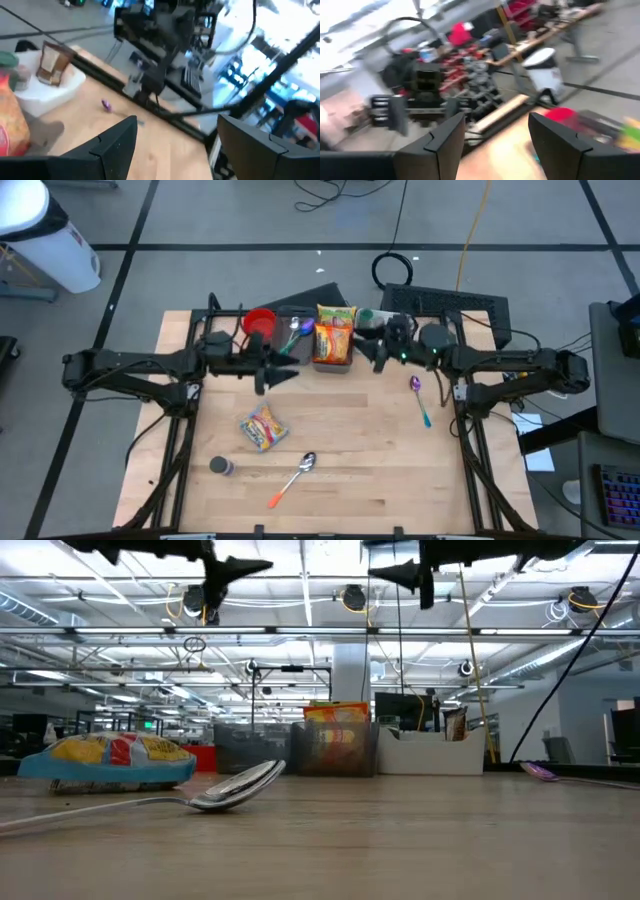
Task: Pick & Place Food Item
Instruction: Put the purple and blue spoon into the left black bin
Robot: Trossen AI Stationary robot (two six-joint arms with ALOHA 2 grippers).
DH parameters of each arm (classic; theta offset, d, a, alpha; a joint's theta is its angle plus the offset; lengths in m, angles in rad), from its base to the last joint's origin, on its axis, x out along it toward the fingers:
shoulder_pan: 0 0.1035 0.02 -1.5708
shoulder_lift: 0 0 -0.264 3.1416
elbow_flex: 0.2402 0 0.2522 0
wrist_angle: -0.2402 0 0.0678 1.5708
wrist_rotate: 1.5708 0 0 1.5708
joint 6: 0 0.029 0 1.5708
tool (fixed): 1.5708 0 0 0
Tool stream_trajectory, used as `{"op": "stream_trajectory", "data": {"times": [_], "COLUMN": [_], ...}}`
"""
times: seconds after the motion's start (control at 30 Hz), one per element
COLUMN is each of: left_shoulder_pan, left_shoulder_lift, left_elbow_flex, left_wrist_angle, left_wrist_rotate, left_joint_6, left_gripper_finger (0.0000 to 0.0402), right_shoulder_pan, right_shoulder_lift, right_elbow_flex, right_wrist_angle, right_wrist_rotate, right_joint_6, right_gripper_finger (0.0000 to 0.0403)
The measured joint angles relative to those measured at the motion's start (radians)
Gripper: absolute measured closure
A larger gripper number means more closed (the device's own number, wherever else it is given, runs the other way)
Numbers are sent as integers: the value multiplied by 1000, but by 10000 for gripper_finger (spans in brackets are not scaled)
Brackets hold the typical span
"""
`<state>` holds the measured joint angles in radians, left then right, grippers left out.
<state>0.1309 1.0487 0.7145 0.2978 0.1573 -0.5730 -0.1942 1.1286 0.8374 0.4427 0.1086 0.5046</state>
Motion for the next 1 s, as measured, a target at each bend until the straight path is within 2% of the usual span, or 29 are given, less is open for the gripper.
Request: {"op": "stream_trajectory", "data": {"times": [0.17,0.4,0.5,0.63,0.77,1.0], "left_shoulder_pan": [-139,-371,-466,-573,-655,-750], "left_shoulder_lift": [-86,-121,-105,-53,20,222], "left_elbow_flex": [-1,0,0,0,3,161], "left_wrist_angle": [-167,-184,-184,-125,-47,-34], "left_wrist_rotate": [-145,-419,-547,-690,-766,-873], "left_joint_6": [7,-51,-92,-170,-240,-292], "left_gripper_finger": [119,119,119,119,119,119], "right_shoulder_pan": [139,307,350,424,525,617], "right_shoulder_lift": [11,47,51,47,42,43], "right_elbow_flex": [0,1,1,1,1,0], "right_wrist_angle": [-9,-34,-94,-165,-242,-380], "right_wrist_rotate": [99,203,204,203,207,209], "right_joint_6": [-31,-105,-110,-74,-71,-6], "right_gripper_finger": [192,193,193,193,193,193]}}
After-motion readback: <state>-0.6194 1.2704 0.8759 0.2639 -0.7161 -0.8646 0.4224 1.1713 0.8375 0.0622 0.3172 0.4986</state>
